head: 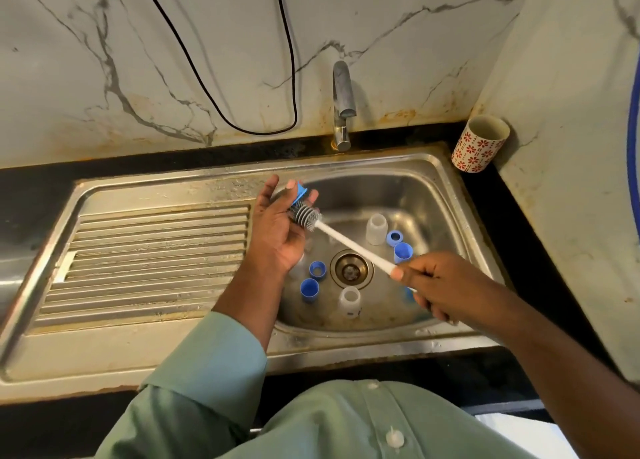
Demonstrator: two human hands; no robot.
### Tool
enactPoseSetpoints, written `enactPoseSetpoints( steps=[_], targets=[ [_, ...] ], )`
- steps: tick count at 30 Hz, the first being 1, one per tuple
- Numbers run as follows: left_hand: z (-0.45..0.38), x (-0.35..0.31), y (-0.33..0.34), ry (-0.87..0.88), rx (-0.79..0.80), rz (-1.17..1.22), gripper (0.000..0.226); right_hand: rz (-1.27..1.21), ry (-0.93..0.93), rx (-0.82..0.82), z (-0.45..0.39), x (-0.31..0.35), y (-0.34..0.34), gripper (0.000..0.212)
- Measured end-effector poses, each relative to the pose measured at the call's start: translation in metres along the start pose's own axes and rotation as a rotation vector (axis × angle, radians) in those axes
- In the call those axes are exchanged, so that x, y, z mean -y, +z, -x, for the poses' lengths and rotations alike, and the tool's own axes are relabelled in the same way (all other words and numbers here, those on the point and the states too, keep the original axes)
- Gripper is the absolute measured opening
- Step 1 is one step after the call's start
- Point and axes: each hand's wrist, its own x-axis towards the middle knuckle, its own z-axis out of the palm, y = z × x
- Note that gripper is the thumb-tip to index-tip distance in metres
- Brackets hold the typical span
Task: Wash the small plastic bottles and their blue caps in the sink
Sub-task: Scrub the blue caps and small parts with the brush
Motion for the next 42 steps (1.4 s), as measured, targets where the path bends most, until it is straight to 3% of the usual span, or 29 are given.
enactPoseSetpoints(
  steps=[4,7,12,16,19,24,27,32,36,42],
  targets=[
    [-0.003,-0.006,-0.008,0.046,-0.075,0.080,0.059,-0.128,0.025,-0.154,0.006,-0.004,-0.011,0.023],
    [-0.002,-0.003,-0.002,0.068,-0.079,0.125,0.060,-0.104,-0.009,-0.091,0.008,0.002,-0.004,0.022],
    [0.008,0.010,0.016,0.007,-0.041,0.050,0.030,-0.087,-0.036,-0.109,0.001,0.010,0.018,0.022],
    [0.002,-0.001,0.018,0.040,-0.125,0.194,0.035,-0.112,0.001,0.004,0.009,0.013,0.022,0.024],
    [0.010,0.007,0.026,-0.011,-0.089,0.053,0.026,-0.187,0.008,-0.065,0.004,0.020,0.023,0.023],
    [0.002,-0.006,0.022,0.040,-0.135,0.131,0.044,-0.132,-0.005,-0.008,0.011,0.019,0.019,0.025],
    [0.008,0.001,0.025,-0.016,-0.079,-0.001,0.036,-0.163,0.008,-0.063,0.007,0.020,0.014,0.025],
    [-0.001,-0.014,0.019,-0.013,-0.160,0.029,0.044,-0.028,-0.045,0.020,0.014,0.017,0.012,0.027],
    [-0.001,-0.017,0.017,0.047,-0.196,0.068,0.047,-0.071,-0.046,-0.043,0.012,0.014,0.014,0.029],
    [0.015,-0.006,0.029,-0.013,-0.051,-0.175,0.029,-0.218,-0.008,-0.121,0.007,0.021,0.017,0.021]
  ],
)
